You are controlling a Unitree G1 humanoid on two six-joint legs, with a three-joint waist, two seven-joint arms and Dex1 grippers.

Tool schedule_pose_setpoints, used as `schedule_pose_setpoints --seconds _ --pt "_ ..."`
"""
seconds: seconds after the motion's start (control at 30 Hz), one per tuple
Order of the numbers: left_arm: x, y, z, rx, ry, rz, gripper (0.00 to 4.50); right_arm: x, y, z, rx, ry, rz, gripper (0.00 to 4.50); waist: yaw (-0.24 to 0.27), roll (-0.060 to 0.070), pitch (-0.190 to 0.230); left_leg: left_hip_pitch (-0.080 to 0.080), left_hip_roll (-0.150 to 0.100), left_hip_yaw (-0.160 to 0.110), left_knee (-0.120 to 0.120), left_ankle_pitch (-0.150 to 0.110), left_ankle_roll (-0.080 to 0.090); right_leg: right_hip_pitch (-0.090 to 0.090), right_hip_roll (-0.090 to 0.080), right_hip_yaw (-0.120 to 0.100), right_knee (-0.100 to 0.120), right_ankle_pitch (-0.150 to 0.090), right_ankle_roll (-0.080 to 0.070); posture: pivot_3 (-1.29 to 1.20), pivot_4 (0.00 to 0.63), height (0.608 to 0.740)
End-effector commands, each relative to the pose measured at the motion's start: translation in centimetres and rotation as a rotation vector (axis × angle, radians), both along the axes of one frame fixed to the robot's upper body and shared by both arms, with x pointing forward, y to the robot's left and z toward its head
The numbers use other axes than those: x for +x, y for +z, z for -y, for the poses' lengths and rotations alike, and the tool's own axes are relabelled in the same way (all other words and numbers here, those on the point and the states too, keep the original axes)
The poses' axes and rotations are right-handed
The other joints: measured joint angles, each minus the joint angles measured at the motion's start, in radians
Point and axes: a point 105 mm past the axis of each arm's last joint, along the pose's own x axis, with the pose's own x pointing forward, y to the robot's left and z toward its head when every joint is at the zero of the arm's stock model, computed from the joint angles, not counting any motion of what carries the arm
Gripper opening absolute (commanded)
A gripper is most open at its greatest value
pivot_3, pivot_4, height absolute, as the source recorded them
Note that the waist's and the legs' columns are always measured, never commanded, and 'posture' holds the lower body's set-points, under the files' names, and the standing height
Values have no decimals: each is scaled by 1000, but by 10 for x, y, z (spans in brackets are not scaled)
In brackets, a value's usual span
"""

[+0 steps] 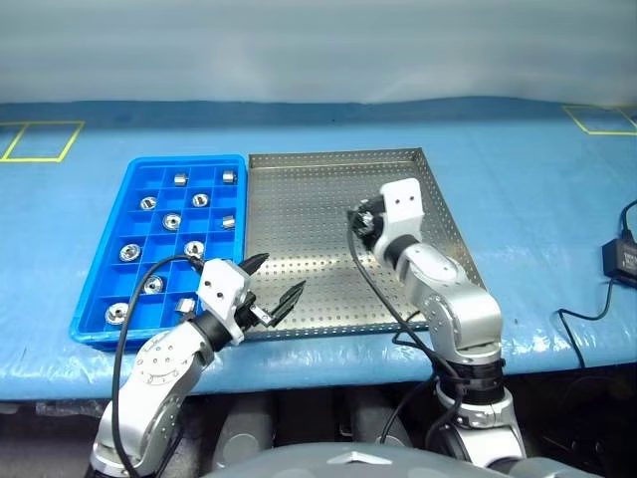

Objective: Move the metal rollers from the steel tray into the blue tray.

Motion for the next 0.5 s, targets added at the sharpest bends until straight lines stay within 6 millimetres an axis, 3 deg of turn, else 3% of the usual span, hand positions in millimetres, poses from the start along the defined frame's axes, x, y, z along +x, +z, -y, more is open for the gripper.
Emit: schedule_pose_setpoints --seconds 0.03,0.37,0.5 --pt "-5 17 -6 5 39 74 4371 -4 19 -34 33 141 59 1685 13 0 0 0 0 0 0 0 0 0 0 0 0 0 -1 227 150 740" --pt "-35 11 -29 38 202 25 4371 -26 12 -106 46 435 21 1685 79 -3 2 -1 0 -1 0 0 0 0 -1 -2 1 -3 -3 407 150 740" --pt "-44 9 -33 40 236 0 4371 -32 5 -119 35 497 1 1685 110 -3 2 -1 0 -2 0 0 0 -1 -2 -3 1 -6 -7 447 150 740"
